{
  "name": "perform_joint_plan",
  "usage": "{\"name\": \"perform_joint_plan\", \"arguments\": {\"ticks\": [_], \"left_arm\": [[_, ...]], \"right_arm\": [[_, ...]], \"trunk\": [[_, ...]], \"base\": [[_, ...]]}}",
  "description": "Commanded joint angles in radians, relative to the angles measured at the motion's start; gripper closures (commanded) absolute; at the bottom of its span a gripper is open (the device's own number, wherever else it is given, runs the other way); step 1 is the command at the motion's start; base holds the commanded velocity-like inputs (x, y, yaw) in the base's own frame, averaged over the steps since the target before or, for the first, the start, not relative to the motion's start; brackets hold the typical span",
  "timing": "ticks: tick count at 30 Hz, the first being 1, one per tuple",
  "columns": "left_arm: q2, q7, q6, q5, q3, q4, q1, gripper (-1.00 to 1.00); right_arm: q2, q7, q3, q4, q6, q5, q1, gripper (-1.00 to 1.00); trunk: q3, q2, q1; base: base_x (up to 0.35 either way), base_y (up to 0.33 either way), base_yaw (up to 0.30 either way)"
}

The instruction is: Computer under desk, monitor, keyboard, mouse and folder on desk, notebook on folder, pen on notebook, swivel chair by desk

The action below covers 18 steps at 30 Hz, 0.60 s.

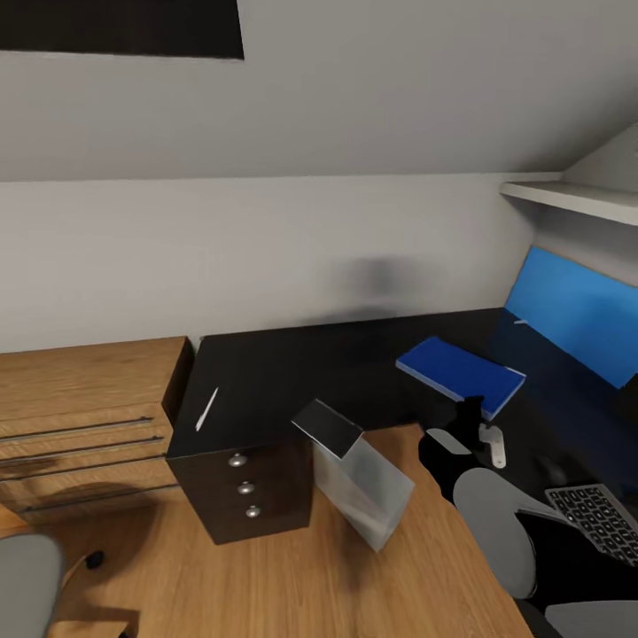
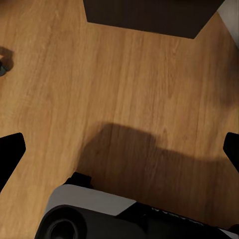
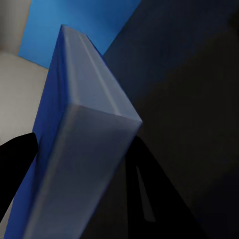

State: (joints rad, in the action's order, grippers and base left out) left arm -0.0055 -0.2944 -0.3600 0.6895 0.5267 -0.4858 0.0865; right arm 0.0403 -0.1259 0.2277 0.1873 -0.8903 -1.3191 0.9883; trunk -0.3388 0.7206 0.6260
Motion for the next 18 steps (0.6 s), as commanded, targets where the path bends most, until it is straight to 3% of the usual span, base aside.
{"name": "perform_joint_plan", "arguments": {"ticks": [1,13,18], "left_arm": [[0.001,-0.008,-0.005,0.007,0.009,0.0,0.001,-1.0],[0.001,-0.009,-0.005,0.005,0.009,0.0,0.001,-1.0],[0.001,-0.009,-0.005,0.005,0.009,0.0,0.001,-1.0]], "right_arm": [[0.0,-0.012,0.004,0.0,-0.001,-0.008,0.001,1.0],[0.0,-0.017,0.004,0.0,-0.001,-0.011,0.0,1.0],[0.0,-0.016,0.004,0.0,-0.001,-0.011,0.0,1.0]], "trunk": [[-0.005,0.008,0.004],[-0.057,0.092,0.05],[-0.075,0.127,0.069]], "base": [[0.0,0.0,-0.126],[0.0,0.0,-0.156],[0.0,0.0,-0.058]]}}
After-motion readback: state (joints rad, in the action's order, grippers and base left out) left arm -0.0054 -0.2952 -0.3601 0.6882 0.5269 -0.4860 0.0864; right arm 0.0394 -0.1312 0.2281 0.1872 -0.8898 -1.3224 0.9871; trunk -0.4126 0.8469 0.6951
